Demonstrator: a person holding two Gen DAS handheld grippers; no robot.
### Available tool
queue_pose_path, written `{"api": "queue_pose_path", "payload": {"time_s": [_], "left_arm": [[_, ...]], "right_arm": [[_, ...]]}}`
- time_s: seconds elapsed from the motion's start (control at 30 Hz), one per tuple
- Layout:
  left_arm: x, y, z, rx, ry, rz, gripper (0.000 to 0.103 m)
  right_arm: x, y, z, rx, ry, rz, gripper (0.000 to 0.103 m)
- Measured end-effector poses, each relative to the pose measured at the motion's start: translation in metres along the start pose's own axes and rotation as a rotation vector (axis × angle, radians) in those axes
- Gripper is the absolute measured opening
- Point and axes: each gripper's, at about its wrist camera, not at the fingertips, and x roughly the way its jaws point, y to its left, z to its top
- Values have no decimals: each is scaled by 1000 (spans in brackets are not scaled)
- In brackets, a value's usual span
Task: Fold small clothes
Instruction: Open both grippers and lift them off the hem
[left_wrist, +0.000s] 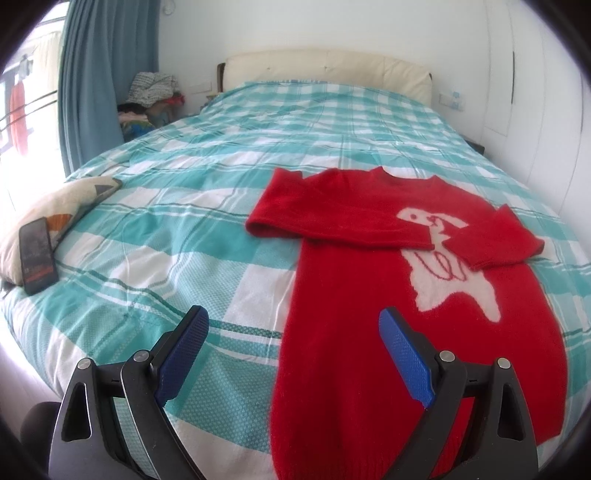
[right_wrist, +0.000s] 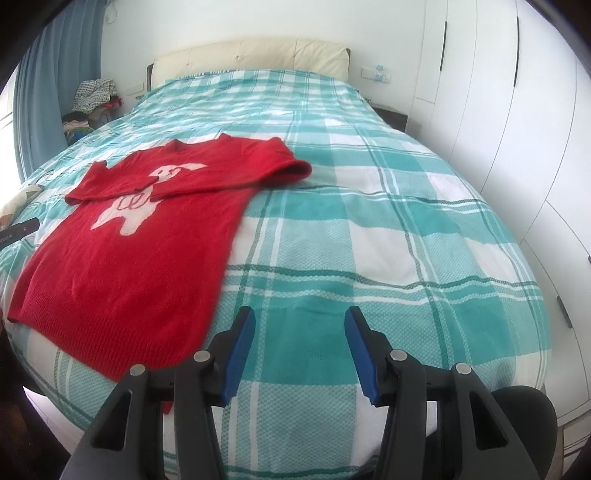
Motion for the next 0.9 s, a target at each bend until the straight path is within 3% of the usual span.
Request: {"api": "queue_pose_path", "payload": {"time_s": [0.27, 0.9], "left_arm": [[5, -4, -4, 14, 23, 1, 95], [4, -1, -5, -2, 31, 8, 95]], "right_arm": [[-3, 9, -3, 0, -105, 8, 52], [1, 12, -6, 0, -103, 21, 55]]}}
